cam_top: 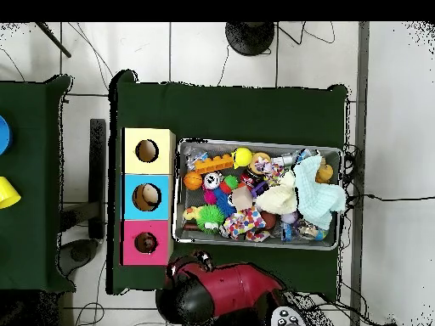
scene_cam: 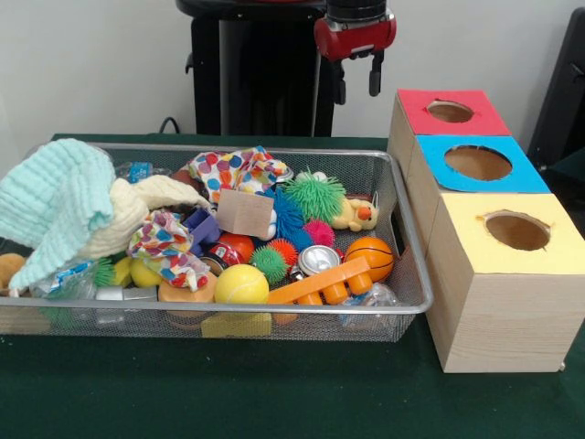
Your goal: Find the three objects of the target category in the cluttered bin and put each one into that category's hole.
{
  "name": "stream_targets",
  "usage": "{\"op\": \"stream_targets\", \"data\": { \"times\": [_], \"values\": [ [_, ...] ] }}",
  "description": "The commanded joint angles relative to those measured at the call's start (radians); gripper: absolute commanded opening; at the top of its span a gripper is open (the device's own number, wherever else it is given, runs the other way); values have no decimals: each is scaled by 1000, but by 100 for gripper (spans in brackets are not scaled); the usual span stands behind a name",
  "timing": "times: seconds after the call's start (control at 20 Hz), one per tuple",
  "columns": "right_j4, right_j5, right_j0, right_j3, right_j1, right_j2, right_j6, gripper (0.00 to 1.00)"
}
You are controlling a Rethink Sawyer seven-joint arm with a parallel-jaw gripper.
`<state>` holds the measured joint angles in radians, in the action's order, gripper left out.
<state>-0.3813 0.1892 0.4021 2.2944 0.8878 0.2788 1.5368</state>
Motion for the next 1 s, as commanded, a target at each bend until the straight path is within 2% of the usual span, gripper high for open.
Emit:
{"op": "stream_targets", "data": {
  "times": [0.05,0.3,0.65,1.0],
  "values": [
    [46,119,-53,-16,55,-54,159,100],
    [28,96,-123,-62,5,-111,176,100],
    [30,58,-151,-82,-26,-147,166,100],
    [-42,-129,-154,-117,-95,-154,135,100]
  ]
}}
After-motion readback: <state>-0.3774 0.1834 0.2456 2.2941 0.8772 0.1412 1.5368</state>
